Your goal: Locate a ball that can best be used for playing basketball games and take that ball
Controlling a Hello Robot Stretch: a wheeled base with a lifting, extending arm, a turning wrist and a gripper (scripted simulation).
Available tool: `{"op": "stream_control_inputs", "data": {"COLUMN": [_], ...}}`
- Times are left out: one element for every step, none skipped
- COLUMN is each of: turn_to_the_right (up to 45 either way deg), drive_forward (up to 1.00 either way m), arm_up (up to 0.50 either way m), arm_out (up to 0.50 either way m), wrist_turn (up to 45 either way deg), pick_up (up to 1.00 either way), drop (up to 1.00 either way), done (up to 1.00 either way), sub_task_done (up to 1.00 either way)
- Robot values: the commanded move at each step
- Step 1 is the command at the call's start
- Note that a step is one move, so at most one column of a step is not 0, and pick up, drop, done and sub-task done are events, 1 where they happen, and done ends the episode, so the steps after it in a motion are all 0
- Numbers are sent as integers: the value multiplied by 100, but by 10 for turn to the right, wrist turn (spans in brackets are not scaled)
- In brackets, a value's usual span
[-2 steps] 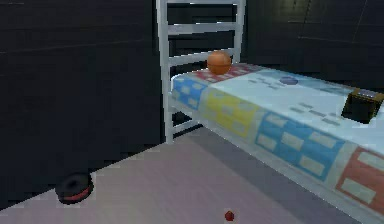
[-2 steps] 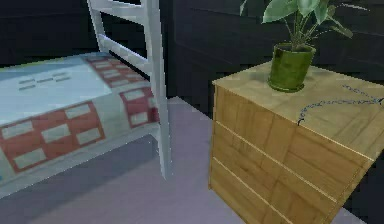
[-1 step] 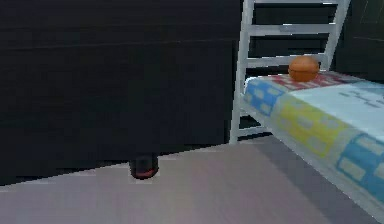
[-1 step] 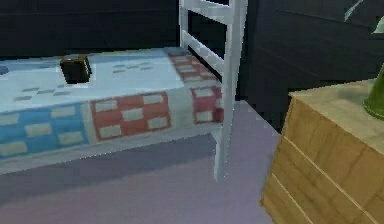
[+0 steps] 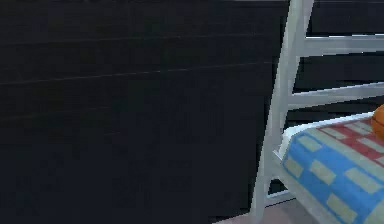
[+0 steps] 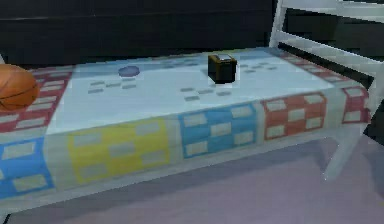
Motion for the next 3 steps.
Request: {"op": "stream_control_inputs", "data": {"turn_to_the_right": [-390,450,180], "drive_forward": [0,0,0], "arm_up": [0,0,0], "arm_out": [0,0,0], "wrist_turn": [0,0,0], "pick_up": [0,0,0], "drop": [0,0,0], "done": [0,0,0], "sub_task_done": [0,0,0]}}
